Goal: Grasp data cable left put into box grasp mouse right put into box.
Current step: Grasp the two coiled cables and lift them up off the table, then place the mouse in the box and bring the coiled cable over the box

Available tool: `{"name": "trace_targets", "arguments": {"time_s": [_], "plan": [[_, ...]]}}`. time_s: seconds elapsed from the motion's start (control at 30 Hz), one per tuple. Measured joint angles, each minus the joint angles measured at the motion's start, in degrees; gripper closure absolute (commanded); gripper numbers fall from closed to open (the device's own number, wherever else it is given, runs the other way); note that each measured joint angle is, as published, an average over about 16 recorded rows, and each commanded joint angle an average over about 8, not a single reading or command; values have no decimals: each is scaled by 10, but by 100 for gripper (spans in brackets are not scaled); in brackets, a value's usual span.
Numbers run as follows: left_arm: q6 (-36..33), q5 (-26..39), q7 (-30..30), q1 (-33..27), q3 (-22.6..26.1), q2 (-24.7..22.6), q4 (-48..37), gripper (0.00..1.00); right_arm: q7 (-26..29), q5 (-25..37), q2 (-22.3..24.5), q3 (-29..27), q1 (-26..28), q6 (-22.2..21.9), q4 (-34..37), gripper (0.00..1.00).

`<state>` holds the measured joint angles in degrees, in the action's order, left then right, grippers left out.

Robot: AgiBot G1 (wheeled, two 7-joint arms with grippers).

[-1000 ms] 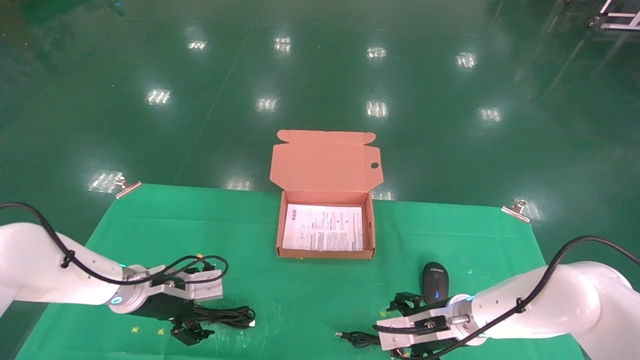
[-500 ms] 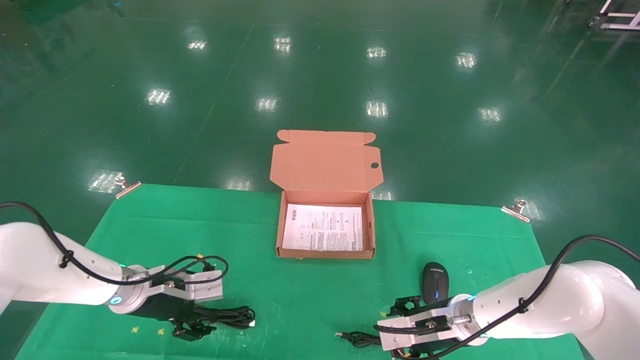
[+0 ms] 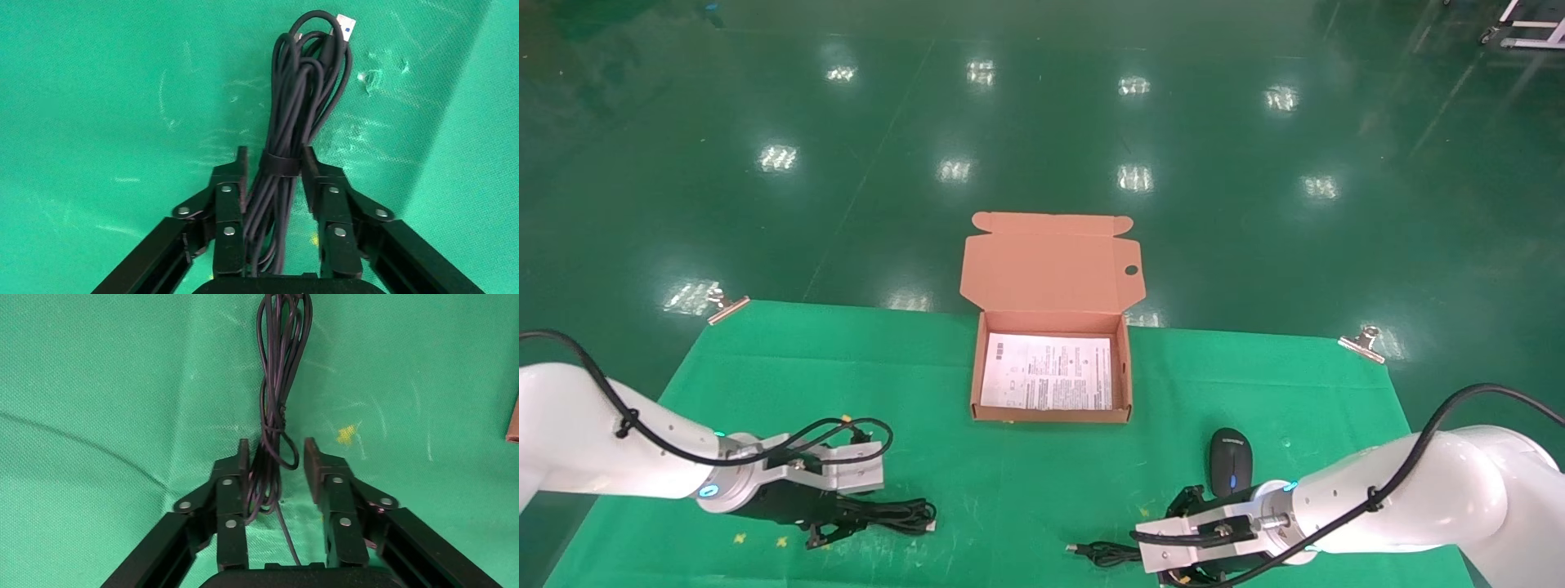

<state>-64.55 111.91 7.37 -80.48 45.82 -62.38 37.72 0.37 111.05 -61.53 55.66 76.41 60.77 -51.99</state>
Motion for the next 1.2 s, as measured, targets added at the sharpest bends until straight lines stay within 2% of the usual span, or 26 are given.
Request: {"name": "trace_targets", "arguments": {"time_s": [0.3, 0.47, 0.73, 0.93, 1.07, 1.2], "plan": [[0, 0, 0, 0, 0, 0, 1, 100, 1, -1, 2, -1, 2, 2, -3, 100], [-1, -6, -5, -4, -4, 6, 9, 100, 16, -3, 19, -8, 10, 7, -21, 100], [2, -30, -21, -25, -26, 33, 59, 100, 82, 11, 76, -35, 41, 10, -110, 100], [20, -45, -26, -47, -49, 53, 123, 100, 142, 37, 107, -62, 78, -8, -187, 100], [42, -45, -20, -58, -61, 58, 165, 100, 157, 52, 98, -76, 107, -31, -207, 100], [69, -34, -7, -66, -68, 55, 197, 100, 147, 55, 64, -86, 138, -60, -188, 100]]}}
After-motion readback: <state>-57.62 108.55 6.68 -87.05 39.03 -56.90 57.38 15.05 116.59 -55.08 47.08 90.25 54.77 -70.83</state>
